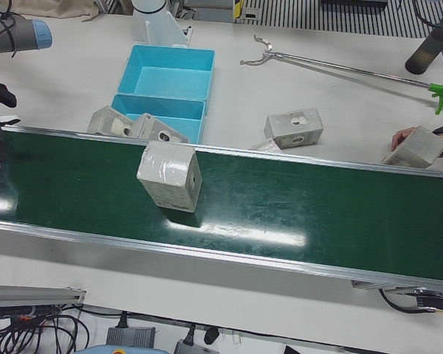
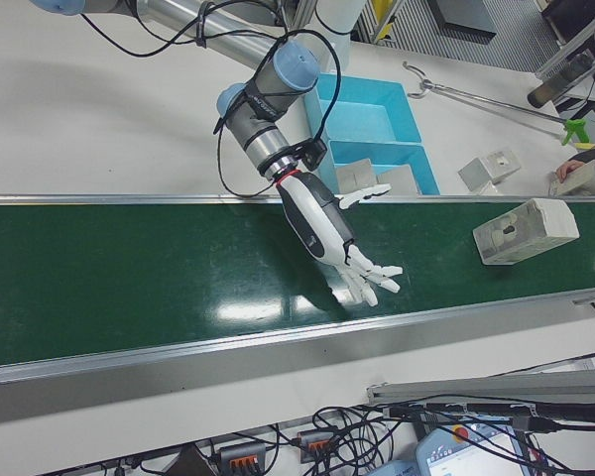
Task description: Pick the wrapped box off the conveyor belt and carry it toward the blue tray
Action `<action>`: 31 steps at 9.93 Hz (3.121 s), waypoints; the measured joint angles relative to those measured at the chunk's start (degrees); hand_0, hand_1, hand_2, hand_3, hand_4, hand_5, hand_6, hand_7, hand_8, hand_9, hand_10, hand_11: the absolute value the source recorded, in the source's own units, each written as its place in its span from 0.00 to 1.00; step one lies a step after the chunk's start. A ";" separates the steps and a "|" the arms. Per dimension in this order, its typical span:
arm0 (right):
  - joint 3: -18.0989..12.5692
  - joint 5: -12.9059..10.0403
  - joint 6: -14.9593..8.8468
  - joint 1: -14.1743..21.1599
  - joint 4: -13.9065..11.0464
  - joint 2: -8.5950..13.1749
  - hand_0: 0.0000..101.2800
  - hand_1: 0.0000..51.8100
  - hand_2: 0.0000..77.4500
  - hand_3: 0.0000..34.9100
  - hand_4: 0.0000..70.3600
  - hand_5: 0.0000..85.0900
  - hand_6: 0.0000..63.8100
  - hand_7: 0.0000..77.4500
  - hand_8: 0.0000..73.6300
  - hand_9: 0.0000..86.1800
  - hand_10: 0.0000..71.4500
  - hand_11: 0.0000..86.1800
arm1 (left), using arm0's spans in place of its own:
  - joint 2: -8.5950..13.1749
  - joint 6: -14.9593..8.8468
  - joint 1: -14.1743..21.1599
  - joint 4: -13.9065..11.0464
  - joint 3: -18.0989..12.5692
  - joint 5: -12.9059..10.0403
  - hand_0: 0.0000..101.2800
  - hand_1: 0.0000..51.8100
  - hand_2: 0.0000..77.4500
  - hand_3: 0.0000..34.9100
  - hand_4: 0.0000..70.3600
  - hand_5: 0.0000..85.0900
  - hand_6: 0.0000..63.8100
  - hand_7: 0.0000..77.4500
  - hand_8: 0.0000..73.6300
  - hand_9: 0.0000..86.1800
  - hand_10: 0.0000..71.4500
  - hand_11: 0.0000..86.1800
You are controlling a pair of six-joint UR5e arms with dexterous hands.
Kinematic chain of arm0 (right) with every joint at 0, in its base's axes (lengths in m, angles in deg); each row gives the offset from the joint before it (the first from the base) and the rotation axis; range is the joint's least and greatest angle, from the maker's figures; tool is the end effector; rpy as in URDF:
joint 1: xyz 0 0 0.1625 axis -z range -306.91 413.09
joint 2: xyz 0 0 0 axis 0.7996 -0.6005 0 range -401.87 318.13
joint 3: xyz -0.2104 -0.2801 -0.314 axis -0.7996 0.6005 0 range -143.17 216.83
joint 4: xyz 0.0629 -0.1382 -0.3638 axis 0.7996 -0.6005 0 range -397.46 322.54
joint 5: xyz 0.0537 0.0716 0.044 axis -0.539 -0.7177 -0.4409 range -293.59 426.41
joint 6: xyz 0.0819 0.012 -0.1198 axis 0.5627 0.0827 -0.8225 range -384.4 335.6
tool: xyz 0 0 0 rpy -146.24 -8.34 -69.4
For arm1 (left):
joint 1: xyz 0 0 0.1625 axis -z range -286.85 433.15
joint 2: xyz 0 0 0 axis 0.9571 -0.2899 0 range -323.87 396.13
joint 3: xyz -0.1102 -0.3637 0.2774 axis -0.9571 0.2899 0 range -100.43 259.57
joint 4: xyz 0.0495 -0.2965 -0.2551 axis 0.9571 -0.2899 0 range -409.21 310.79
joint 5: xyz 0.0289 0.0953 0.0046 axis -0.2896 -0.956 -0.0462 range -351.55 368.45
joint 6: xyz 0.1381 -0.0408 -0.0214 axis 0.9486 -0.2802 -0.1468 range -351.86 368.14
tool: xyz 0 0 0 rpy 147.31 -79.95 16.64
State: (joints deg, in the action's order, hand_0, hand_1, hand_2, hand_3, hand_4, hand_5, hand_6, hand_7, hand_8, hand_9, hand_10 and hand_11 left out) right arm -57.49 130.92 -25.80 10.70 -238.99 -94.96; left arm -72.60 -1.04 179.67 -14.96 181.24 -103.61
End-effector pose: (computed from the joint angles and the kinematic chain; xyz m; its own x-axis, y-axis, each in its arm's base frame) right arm -0.3989 -0.6294 0.3437 -0.9136 0.3879 -0.1220 0.2268 0.2369 -0.9447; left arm -0.2457 -0.5519 0.5288 -0.9793 -0.0843 0.1841 -0.1776 -0.0789 -0.9809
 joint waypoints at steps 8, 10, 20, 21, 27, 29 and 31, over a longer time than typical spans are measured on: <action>-0.07 0.08 0.03 -0.27 0.00 -0.17 0.48 0.32 0.15 0.00 0.14 0.29 0.09 0.08 0.02 0.05 0.00 0.01 | 0.00 0.00 0.00 0.00 0.00 0.00 0.00 0.00 0.01 0.00 0.00 0.01 0.01 0.00 0.01 0.00 0.01 0.01; -0.07 0.09 0.01 -0.27 0.00 -0.17 0.48 0.32 0.15 0.00 0.15 0.29 0.09 0.08 0.01 0.05 0.00 0.01 | 0.00 0.00 0.00 0.00 0.00 0.00 0.00 0.00 0.01 0.00 0.00 0.01 0.01 0.01 0.01 0.01 0.01 0.01; -0.08 0.09 -0.11 -0.15 0.00 -0.16 0.48 0.32 0.15 0.00 0.15 0.29 0.09 0.08 0.01 0.05 0.00 0.01 | 0.00 0.00 0.00 0.00 0.00 0.00 0.00 0.00 0.01 0.00 0.00 0.01 0.01 0.00 0.01 0.00 0.00 0.01; -0.08 0.09 -0.14 -0.15 0.00 -0.17 0.48 0.32 0.15 0.00 0.15 0.29 0.09 0.08 0.02 0.05 0.00 0.01 | 0.00 0.00 0.00 0.00 0.00 0.00 0.00 0.00 0.01 0.00 0.00 0.01 0.01 0.00 0.01 0.00 0.00 0.01; -0.07 0.09 -0.17 -0.08 0.00 -0.16 0.48 0.32 0.15 0.00 0.15 0.29 0.09 0.08 0.02 0.05 0.00 0.01 | 0.00 0.00 0.00 0.00 0.00 0.00 0.00 0.00 0.01 0.00 0.00 0.01 0.01 0.01 0.01 0.01 0.01 0.01; -0.07 0.09 -0.17 -0.08 0.00 -0.16 0.48 0.32 0.15 0.00 0.15 0.29 0.09 0.08 0.01 0.05 0.00 0.01 | 0.00 0.00 0.00 0.00 0.00 0.00 0.00 0.00 0.01 0.00 0.00 0.01 0.01 0.01 0.01 0.00 0.00 0.01; -0.07 0.09 -0.23 -0.07 0.00 -0.17 0.48 0.32 0.15 0.00 0.15 0.31 0.09 0.08 0.02 0.05 0.00 0.01 | 0.00 0.00 0.00 0.00 0.00 0.00 0.00 0.00 0.01 0.00 0.00 0.01 0.01 0.01 0.01 0.00 0.01 0.01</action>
State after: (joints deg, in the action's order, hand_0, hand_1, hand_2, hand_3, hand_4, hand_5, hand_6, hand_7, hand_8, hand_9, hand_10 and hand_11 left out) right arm -57.57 131.01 -26.03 10.63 -238.99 -95.13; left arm -72.60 -1.04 179.67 -14.96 181.24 -103.61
